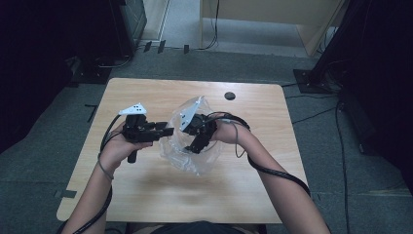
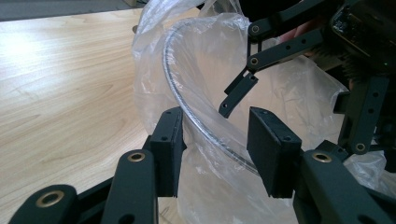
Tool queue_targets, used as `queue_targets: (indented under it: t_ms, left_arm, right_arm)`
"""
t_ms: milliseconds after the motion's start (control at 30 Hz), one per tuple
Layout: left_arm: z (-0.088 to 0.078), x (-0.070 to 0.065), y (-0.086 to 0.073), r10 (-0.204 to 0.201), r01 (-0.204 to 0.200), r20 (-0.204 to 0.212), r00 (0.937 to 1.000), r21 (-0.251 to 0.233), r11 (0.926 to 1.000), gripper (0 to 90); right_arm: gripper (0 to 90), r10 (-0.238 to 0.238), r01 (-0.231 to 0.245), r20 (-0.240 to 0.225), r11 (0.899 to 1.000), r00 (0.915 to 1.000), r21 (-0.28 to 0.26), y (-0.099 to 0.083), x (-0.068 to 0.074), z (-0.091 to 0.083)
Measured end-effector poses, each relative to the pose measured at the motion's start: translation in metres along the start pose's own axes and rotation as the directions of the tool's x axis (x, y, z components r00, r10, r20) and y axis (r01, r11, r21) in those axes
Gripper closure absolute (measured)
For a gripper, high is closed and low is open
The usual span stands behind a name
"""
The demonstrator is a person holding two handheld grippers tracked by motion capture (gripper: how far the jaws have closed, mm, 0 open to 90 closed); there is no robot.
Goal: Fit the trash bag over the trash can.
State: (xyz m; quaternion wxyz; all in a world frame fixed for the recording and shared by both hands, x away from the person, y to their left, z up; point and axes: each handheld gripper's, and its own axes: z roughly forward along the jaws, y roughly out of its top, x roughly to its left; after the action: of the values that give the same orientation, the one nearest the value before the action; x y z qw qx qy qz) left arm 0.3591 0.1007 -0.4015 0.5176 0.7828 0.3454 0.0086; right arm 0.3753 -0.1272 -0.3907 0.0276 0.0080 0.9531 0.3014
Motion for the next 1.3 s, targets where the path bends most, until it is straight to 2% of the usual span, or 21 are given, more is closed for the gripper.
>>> queue_targets:
  t_ms: [133, 300, 333, 433, 467, 567, 600, 633, 667, 700, 733, 767, 800, 900, 933, 1000, 1133, 1167, 1233, 1267, 1300]
  left_arm:
    - [0.000, 0.000, 0.000, 0.002, -0.002, -0.001, 1.0000, 0.002, 1.0000, 55.4]
    - [0.000, 0.000, 0.000, 0.004, -0.004, -0.001, 1.0000, 0.002, 1.0000, 55.4]
    - [0.000, 0.000, 0.000, 0.005, -0.005, -0.002, 1.0000, 0.002, 1.0000, 55.4]
    - [0.000, 0.000, 0.000, 0.005, -0.005, -0.004, 1.0000, 0.002, 1.0000, 55.4]
    - [0.000, 0.000, 0.000, 0.006, -0.006, -0.005, 1.0000, 0.002, 1.0000, 55.4]
    - [0.000, 0.000, 0.000, 0.008, -0.008, -0.006, 1.0000, 0.002, 1.0000, 55.3]
    - [0.000, -0.001, 0.000, 0.009, -0.009, -0.007, 0.9999, 0.004, 0.9999, 55.3]
    - [0.000, -0.001, 0.000, 0.010, -0.010, -0.008, 0.9999, 0.005, 0.9999, 55.3]
    - [0.000, -0.001, 0.000, 0.010, -0.009, -0.008, 0.9999, 0.004, 0.9999, 55.3]
    - [0.000, -0.001, 0.000, 0.009, -0.009, -0.007, 0.9999, 0.003, 1.0000, 55.3]
    - [0.000, -0.001, 0.000, 0.009, -0.009, -0.007, 0.9999, 0.002, 1.0000, 55.3]
    - [0.000, -0.001, 0.000, 0.009, -0.009, -0.007, 0.9999, 0.002, 1.0000, 55.3]
    - [0.000, -0.001, 0.000, 0.009, -0.009, -0.008, 0.9999, 0.001, 1.0000, 55.3]
    - [0.000, -0.001, 0.000, 0.009, -0.009, -0.006, 0.9999, -0.001, 1.0000, 55.3]
    - [0.000, -0.001, 0.000, 0.009, -0.009, -0.006, 0.9999, -0.001, 1.0000, 55.3]
    - [0.000, 0.000, 0.000, 0.010, -0.010, -0.006, 0.9999, -0.002, 0.9999, 55.2]
    - [0.000, 0.000, 0.000, 0.011, -0.011, -0.006, 0.9999, -0.002, 0.9999, 55.2]
    - [0.000, 0.000, -0.001, 0.010, -0.010, -0.005, 0.9999, -0.003, 0.9999, 55.2]
    - [0.000, 0.000, -0.001, 0.010, -0.010, -0.004, 0.9999, -0.003, 0.9999, 55.2]
    - [0.000, 0.000, -0.001, 0.010, -0.010, -0.004, 0.9999, -0.003, 0.9999, 55.1]
    - [0.000, 0.000, -0.001, 0.010, -0.010, -0.002, 0.9999, -0.005, 0.9999, 55.1]
  right_arm:
    - [16.1, -0.018, 0.018, 0.016, 1.000, 0.9997, 0.004, -0.003, -0.005, -0.001]
    - [16.1, 0.024, -0.025, 0.020, 0.999, 0.9995, 0.020, -0.006, -0.011, -0.009]
    - [16.1, 0.102, -0.102, 0.011, 0.995, 0.9947, 0.001, -0.006, -0.018, -0.016]
    - [15.4, 0.168, -0.167, 0.021, 0.985, 0.9855, -0.041, -0.006, -0.024, -0.022]
    - [15.2, 0.173, -0.171, 0.032, 0.984, 0.9845, -0.053, -0.006, -0.024, -0.022]
    - [15.1, 0.159, -0.159, 0.033, 0.987, 0.9867, -0.011, -0.004, -0.022, -0.022]
    - [20.4, 0.103, -0.103, -0.005, 0.994, 0.9947, 0.025, -0.004, -0.016, -0.019]
    - [34.3, 0.100, -0.100, 0.006, 0.995, 0.9950, 0.028, -0.003, -0.013, -0.017]
    - [46.3, 0.162, -0.162, 0.011, 0.986, 0.9867, 0.025, -0.002, -0.013, -0.016]
    - [45.8, 0.245, -0.245, 0.014, 0.969, 0.9694, 0.015, 0.000, -0.014, -0.016]
    - [47.5, 0.344, -0.344, 0.001, 0.939, 0.9391, -0.020, 0.001, -0.017, -0.016]
    - [47.5, 0.344, -0.344, 0.001, 0.939, 0.9391, -0.020, 0.001, -0.017, -0.016]
    - [56.6, 0.453, -0.453, -0.024, 0.888, 0.8913, -0.083, 0.004, -0.025, -0.018]
    - [73.9, 0.396, -0.393, 0.023, 0.916, 0.9181, -0.083, 0.009, -0.028, -0.022]
    - [73.9, 0.396, -0.393, 0.023, 0.916, 0.9181, -0.083, 0.009, -0.028, -0.022]
    - [84.4, 0.425, -0.423, 0.034, 0.904, 0.9045, -0.055, 0.017, -0.032, -0.020]
    - [84.9, 0.441, -0.441, 0.042, 0.898, 0.8966, -0.012, 0.021, -0.036, -0.008]
    - [84.8, 0.456, -0.457, 0.032, 0.890, 0.8895, 0.018, 0.021, -0.038, 0.002]
    - [81.2, 0.468, -0.470, 0.043, 0.881, 0.8827, 0.054, 0.024, -0.039, 0.009]
    - [81.2, 0.468, -0.470, 0.043, 0.881, 0.8827, 0.054, 0.024, -0.039, 0.009]
    - [77.8, 0.454, -0.456, 0.047, 0.890, 0.8898, 0.034, 0.024, -0.038, 0.010]
